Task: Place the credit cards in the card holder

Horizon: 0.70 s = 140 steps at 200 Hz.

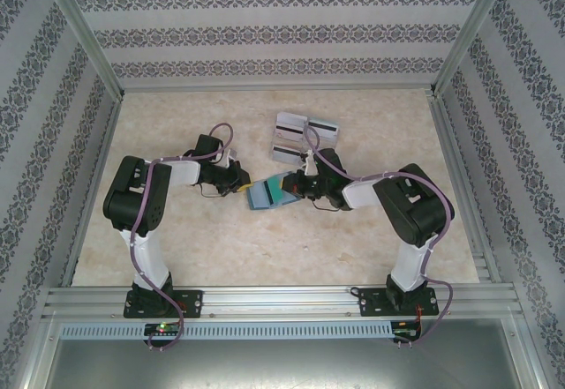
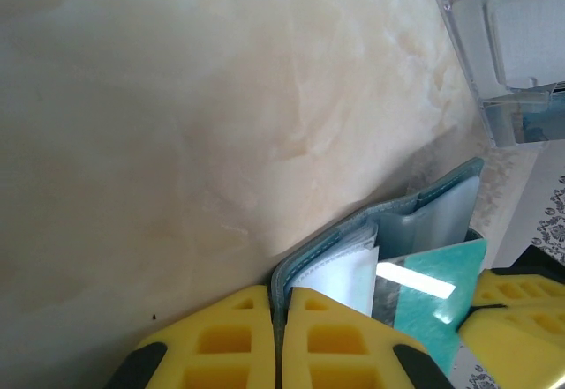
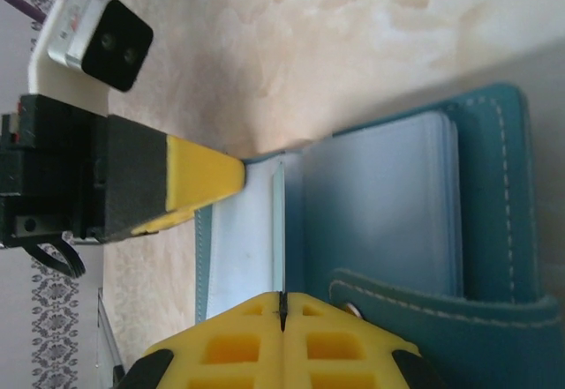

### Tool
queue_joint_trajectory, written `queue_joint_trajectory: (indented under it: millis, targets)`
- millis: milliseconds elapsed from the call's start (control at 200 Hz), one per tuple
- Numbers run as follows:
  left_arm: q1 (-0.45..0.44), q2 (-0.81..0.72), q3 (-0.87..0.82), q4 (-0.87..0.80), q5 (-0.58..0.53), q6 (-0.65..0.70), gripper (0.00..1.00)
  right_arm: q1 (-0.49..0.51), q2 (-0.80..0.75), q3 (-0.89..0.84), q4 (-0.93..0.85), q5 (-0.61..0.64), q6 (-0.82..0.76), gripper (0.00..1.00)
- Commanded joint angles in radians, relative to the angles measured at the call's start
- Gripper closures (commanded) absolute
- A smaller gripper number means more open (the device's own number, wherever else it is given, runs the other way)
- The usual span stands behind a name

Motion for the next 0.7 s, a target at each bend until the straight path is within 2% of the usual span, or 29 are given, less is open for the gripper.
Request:
queue_joint_trajectory:
  millis: [0,694]
  targets:
    - [0.006,-0.017,-0.008,0.003,-0.033,0.000,0.96,0.006,-0.012,-0.024,0.009,-0.033,-0.009,1.00]
    - [0.005,-0.029,-0.020,0.007,-0.035,-0.003,0.96,-0.004,0.087,-0.005,0.166,0.030,0.057,1.00]
